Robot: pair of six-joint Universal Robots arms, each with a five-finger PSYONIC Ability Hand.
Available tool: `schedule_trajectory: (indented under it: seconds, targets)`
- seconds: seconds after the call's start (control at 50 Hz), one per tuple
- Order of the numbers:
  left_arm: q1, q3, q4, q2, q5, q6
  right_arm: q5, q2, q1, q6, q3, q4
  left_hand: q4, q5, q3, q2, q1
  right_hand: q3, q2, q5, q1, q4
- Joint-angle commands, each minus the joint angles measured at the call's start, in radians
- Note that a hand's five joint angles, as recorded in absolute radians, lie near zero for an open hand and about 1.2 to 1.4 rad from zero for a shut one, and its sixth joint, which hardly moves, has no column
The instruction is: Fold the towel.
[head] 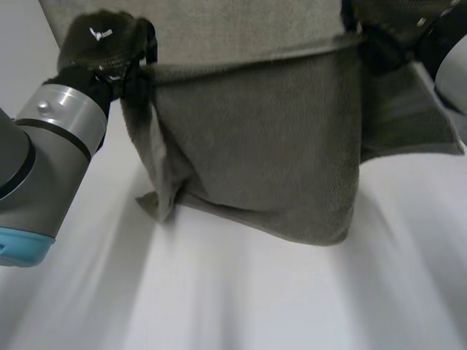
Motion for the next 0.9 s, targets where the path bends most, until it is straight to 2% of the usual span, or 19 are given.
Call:
schedule_trajectory:
  seconds: [0.02,0.06,0.1,0.12,0.16,0.24,0.3,0.36,0.4,0.42,0.46,0.48,0.52,0.64,0.68,0.7,0.74,0.8,0.9]
  targets:
    - [0.014,0.073,-0.077,-0.209,0.059,0.038,-0.032,0.2,0.032,-0.131,-0.021,0.092,-0.123,-0.258,-0.148,-0.12,-0.041,1.152,0.079,0.054,0.083,0.059]
    - [0.014,0.104,-0.096,-0.272,0.058,0.065,-0.01,0.252,0.045,-0.167,-0.041,0.095,-0.123,-0.258,-0.148,-0.12,-0.041,1.152,0.079,0.054,0.083,0.059]
    - [0.021,0.181,-0.117,-0.402,0.052,0.139,0.059,0.379,0.054,-0.231,-0.094,0.098,-0.123,-0.258,-0.148,-0.12,-0.041,1.152,0.079,0.054,0.083,0.059]
    - [0.021,0.181,-0.117,-0.402,0.052,0.14,0.059,0.38,0.054,-0.232,-0.095,0.098,-0.123,-0.258,-0.148,-0.12,-0.041,1.152,0.079,0.054,0.083,0.059]
    - [0.05,0.279,-0.123,-0.525,0.044,0.233,0.132,0.506,0.055,-0.296,-0.172,0.099,-0.123,-0.258,-0.148,-0.12,-0.041,1.152,0.079,0.054,0.083,0.059]
    - [0.064,0.394,-0.117,-0.619,0.044,0.315,0.183,0.617,0.055,-0.363,-0.269,0.086,-0.123,-0.258,-0.148,-0.12,-0.041,1.152,0.079,0.054,0.083,0.059]
    - [0.069,0.561,-0.062,-0.645,0.053,0.318,0.231,0.703,0.058,-0.403,-0.43,-0.084,-0.123,-0.258,-0.148,-0.12,-0.041,1.152,0.079,0.054,0.083,0.059]
    - [0.069,0.611,-0.003,-0.634,0.052,0.292,0.231,0.696,0.058,-0.399,-0.44,-0.204,-0.123,-0.258,-0.148,-0.12,-0.041,1.152,0.079,0.054,0.083,0.059]
    - [0.07,0.684,0.126,-0.57,0.045,0.221,0.231,0.641,0.061,-0.39,-0.382,-0.513,-0.123,-0.258,-0.148,-0.12,-0.041,1.152,0.079,0.054,0.083,0.059]
    - [0.07,0.684,0.127,-0.57,0.045,0.221,0.231,0.64,0.061,-0.39,-0.381,-0.514,-0.123,-0.258,-0.148,-0.12,-0.041,1.152,0.079,0.054,0.083,0.059]
    - [0.07,0.722,0.212,-0.496,0.042,0.157,0.229,0.517,0.06,-0.373,-0.259,-0.783,-0.123,-0.258,-0.148,-0.12,-0.041,1.152,0.079,0.054,0.083,0.059]
    - [0.07,0.722,0.213,-0.496,0.042,0.157,0.229,0.516,0.06,-0.373,-0.259,-0.784,-0.123,-0.258,-0.148,-0.12,-0.041,1.152,0.079,0.054,0.083,0.059]
    - [0.07,0.742,0.242,-0.443,0.032,0.115,0.208,0.392,0.06,-0.351,-0.17,-0.873,-0.123,-0.258,-0.148,-0.12,-0.041,1.152,0.079,0.054,0.083,0.059]
    - [0.086,0.733,0.233,-0.401,0.029,0.091,0.18,0.367,0.06,-0.278,-0.141,-0.826,-0.123,-0.258,-0.148,-0.12,-0.041,1.152,0.079,0.054,0.083,0.059]
    - [0.104,0.678,0.192,-0.398,0.032,0.091,0.157,0.366,0.043,-0.25,-0.144,-0.69,-0.123,-0.258,-0.148,-0.12,-0.041,1.152,0.079,0.054,0.083,0.059]
    - [0.104,0.678,0.191,-0.398,0.032,0.091,0.157,0.366,0.043,-0.25,-0.144,-0.689,-0.123,-0.258,-0.148,-0.12,-0.041,1.152,0.079,0.054,0.083,0.059]
    - [0.138,0.564,0.149,-0.396,0.038,0.091,0.078,0.373,0.043,-0.242,-0.13,-0.543,-0.123,-0.258,-0.148,-0.12,-0.041,1.152,0.079,0.054,0.083,0.059]
    - [0.17,0.427,0.122,-0.396,0.038,0.094,-0.01,0.378,0.041,-0.25,-0.075,-0.426,-0.123,-0.258,-0.148,-0.12,-0.041,1.152,0.079,0.054,0.083,0.059]
    - [0.181,0.191,0.109,-0.384,0.05,0.107,-0.056,0.38,0.032,-0.255,0.058,-0.327,-0.123,-0.258,-0.148,-0.12,-0.041,1.152,0.079,0.054,0.083,0.059]
